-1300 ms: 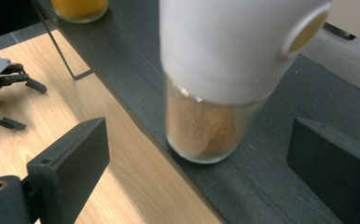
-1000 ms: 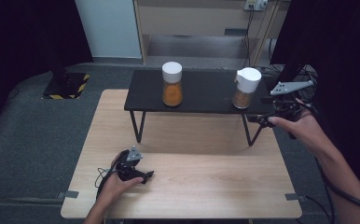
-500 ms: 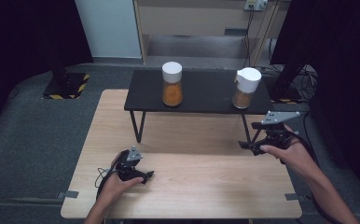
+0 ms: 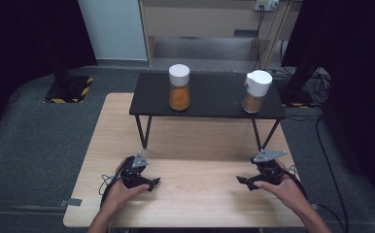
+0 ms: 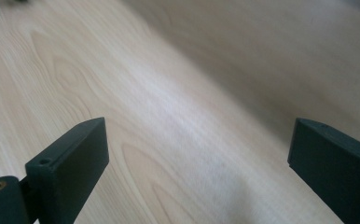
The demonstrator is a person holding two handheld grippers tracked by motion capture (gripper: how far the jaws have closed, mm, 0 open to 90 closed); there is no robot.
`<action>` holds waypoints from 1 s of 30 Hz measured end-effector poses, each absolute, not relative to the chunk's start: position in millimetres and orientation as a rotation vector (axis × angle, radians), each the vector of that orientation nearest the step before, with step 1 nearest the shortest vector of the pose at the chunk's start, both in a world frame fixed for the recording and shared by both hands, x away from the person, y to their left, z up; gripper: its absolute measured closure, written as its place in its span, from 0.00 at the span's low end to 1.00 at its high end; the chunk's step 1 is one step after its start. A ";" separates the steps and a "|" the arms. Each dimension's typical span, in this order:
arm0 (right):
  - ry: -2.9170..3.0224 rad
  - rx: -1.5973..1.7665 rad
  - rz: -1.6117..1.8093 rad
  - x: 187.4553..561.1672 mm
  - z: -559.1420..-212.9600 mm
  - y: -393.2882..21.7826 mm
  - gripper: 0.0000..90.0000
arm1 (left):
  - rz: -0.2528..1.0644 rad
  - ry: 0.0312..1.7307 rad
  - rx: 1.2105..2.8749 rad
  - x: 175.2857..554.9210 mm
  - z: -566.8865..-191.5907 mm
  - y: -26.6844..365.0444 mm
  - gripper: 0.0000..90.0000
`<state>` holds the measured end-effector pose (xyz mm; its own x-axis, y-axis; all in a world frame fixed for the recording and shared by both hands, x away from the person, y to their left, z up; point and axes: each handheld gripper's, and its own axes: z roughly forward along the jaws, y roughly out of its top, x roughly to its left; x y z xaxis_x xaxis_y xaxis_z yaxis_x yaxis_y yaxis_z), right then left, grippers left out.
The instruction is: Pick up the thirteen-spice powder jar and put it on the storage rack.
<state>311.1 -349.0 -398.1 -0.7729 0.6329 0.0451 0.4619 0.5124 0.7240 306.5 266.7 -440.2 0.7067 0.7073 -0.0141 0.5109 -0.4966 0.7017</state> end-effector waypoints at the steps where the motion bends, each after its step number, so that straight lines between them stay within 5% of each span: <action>1: 2.524 0.946 1.110 309.7 -402.7 -349.5 0.06 | 0.360 0.922 2.209 306.6 -440.2 266.8 0.00; 30: 2.502 0.948 1.066 293.5 -442.0 -353.6 0.03 | 0.360 0.923 2.209 306.4 -440.1 266.7 0.00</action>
<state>293.5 -353.6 -442.0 -0.7531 0.6577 0.0152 0.4665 0.5176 0.7172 306.4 266.7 -440.1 0.7065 0.7075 -0.0140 0.5111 -0.4966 0.7015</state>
